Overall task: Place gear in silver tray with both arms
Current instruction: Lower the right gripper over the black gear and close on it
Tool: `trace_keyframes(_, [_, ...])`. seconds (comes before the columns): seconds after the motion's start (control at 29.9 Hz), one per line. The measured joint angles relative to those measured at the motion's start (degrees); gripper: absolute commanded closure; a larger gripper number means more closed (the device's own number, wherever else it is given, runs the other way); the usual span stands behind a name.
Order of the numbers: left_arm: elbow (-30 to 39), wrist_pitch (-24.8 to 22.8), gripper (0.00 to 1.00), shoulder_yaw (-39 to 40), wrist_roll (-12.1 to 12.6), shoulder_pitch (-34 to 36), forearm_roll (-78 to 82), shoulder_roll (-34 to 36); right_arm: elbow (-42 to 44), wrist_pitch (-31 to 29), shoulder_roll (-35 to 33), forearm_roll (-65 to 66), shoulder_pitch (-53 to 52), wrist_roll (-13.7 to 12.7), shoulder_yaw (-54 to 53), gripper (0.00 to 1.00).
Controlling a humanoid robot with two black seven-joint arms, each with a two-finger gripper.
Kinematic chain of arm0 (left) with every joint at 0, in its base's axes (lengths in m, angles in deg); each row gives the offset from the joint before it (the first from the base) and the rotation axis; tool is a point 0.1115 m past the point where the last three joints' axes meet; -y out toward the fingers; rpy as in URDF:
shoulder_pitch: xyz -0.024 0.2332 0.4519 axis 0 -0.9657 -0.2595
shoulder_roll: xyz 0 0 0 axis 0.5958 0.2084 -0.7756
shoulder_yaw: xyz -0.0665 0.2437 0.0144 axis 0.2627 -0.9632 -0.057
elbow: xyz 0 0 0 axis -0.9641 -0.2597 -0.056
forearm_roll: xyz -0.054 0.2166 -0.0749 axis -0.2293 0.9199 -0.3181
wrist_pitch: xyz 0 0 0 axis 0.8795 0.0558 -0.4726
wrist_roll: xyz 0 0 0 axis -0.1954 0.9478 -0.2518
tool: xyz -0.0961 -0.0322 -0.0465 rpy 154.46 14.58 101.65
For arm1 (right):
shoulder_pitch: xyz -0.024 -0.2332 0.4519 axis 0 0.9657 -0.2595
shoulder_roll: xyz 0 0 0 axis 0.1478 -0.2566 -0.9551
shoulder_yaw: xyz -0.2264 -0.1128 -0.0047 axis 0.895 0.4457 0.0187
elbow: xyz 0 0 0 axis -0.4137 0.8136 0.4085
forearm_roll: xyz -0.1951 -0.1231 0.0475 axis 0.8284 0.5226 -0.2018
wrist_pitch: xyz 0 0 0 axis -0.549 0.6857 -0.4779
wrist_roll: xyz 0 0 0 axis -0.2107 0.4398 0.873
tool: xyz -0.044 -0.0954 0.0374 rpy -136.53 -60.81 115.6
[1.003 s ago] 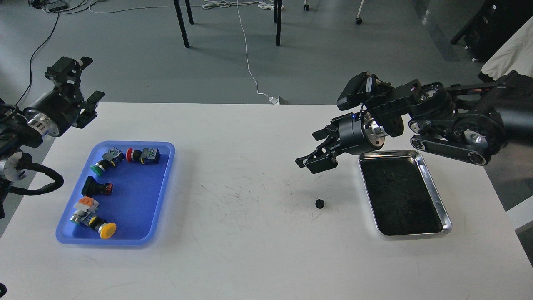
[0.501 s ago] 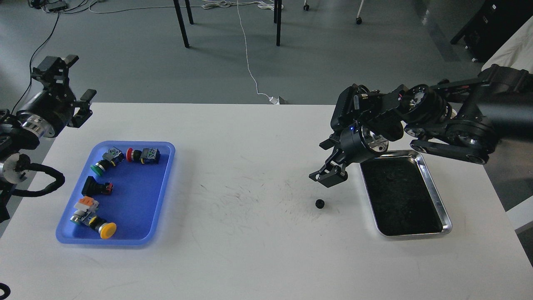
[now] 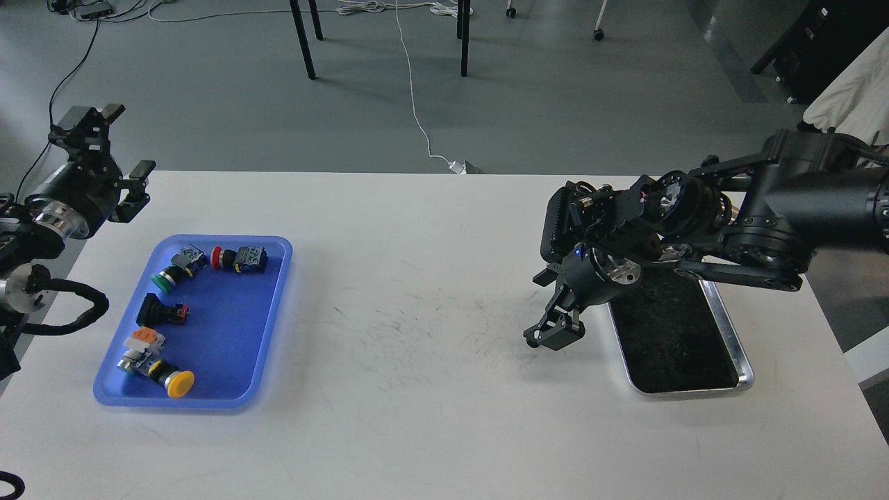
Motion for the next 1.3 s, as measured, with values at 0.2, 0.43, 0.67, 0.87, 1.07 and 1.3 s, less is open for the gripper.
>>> trace_keyframes(0.2, [-0.3,0.0,0.01,0.0,0.1,0.2,0.0,-1.0,-0.8,0.1,0.1,0.1,0.6,0.0,1.2,0.12])
trace_keyframes(0.43, [-0.3,0.0,0.01,0.0,0.1,0.2,-0.1,-1.0,0.3,0.1,0.8,0.1,2.6,0.0,1.4,0.13])
trace_keyframes(0.67, [-0.3,0.0,0.01,0.3,0.0,0.1,-0.1,-1.0,2.8,0.1,1.9,0.0,4.4,0.0,1.4,0.17])
trace_keyframes(0.87, [-0.3,0.0,0.01,1.0,0.0,0.0,-0.1,-0.9,4.2,0.1,2.7,0.0,5.3,0.0,1.3,0.3])
trace_keyframes(1.07, [-0.3,0.0,0.01,1.0,-0.1,0.0,-0.1,-0.9,5.1,0.1,3.2,0.0,5.7,0.0,1.3,0.4])
trace_keyframes(1.3, [-0.3,0.0,0.01,1.0,-0.1,-0.1,-0.1,-0.9,6.0,0.0,4.5,0.0,5.9,0.0,1.3,0.41])
